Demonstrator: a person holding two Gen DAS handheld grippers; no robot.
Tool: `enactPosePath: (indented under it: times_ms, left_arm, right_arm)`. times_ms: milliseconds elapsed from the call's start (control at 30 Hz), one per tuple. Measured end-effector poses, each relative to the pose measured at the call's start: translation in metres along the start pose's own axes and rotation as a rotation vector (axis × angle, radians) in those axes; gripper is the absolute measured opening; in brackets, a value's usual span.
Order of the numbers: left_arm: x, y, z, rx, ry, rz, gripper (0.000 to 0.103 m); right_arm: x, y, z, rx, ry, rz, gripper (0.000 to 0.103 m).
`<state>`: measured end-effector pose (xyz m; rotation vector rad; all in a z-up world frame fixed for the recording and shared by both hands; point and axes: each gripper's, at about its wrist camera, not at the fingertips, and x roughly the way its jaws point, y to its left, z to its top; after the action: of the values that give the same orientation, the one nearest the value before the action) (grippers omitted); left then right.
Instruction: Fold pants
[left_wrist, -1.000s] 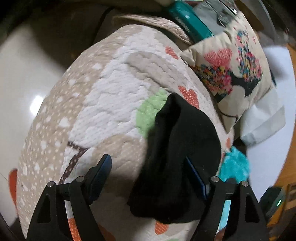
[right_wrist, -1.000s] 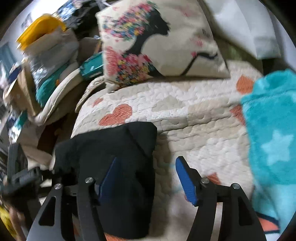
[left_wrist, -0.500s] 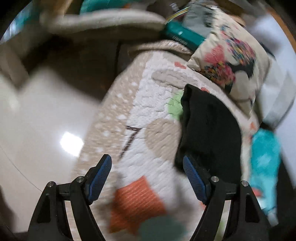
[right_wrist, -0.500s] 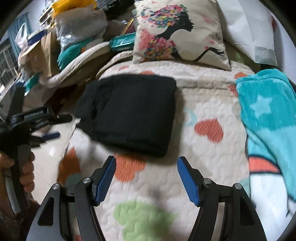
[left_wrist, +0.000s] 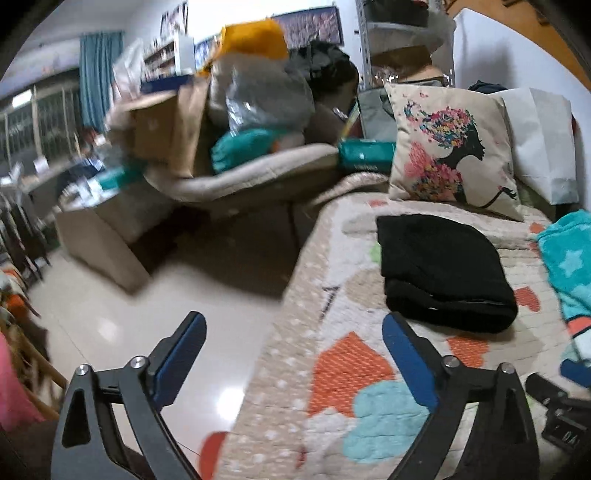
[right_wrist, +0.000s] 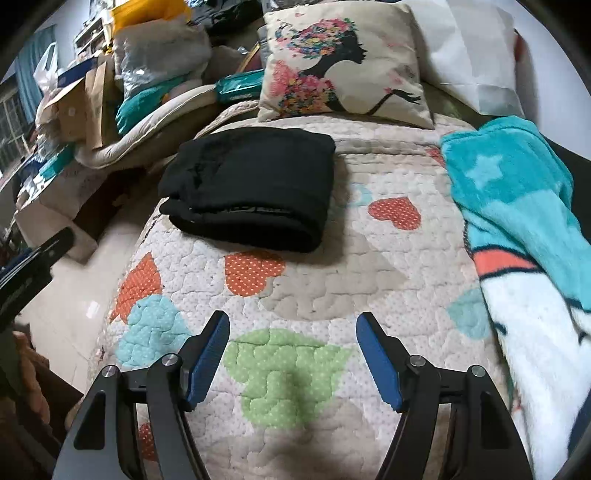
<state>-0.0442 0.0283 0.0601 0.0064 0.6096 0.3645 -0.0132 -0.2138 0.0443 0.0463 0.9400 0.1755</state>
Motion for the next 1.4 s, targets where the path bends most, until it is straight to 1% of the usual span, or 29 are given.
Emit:
enactPosePath:
  times_ms: [100, 300, 367, 567, 800, 1100, 1200, 1400]
  left_arm:
    - [-0.003, -0.006, -0.001, 0.038, 0.005, 0.029, 0.098]
    - [-0.006, -0.017, -0.002, 0.096, 0.016, 0.033, 0.099]
    - [-0.008, -0.02, -0.003, 0.095, 0.024, 0.004, 0.098]
    - [-0.008, -0.025, -0.004, 0.076, 0.066, -0.114, 0.098]
    - [-0.004, -0.03, -0.006, 0.067, 0.117, -0.202, 0.098]
    - [0.009, -0.029, -0.013, 0.031, 0.205, -0.247, 0.098]
    - [0.011, -0.029, -0.014, 0.023, 0.22, -0.261, 0.098]
    - [0.011, -0.032, -0.016, 0.033, 0.227, -0.276, 0.098]
  right_arm:
    - [-0.003, 0.002, -0.005, -0.001, -0.014, -0.006, 0.077]
    - [-0.002, 0.012, -0.014, -0.028, -0.018, -0.01, 0.077]
    - [-0.001, 0.014, -0.015, -0.037, -0.021, -0.004, 0.077]
    - [0.005, 0.016, -0.017, -0.043, -0.016, -0.008, 0.078]
    - [0.01, 0.011, -0.017, -0.019, -0.002, -0.019, 0.078]
    - [0.009, 0.012, -0.017, -0.029, -0.007, -0.022, 0.08]
    - [0.008, 0.012, -0.017, -0.027, -0.006, -0.022, 0.08]
    - [0.008, 0.013, -0.018, -0.028, -0.004, -0.021, 0.08]
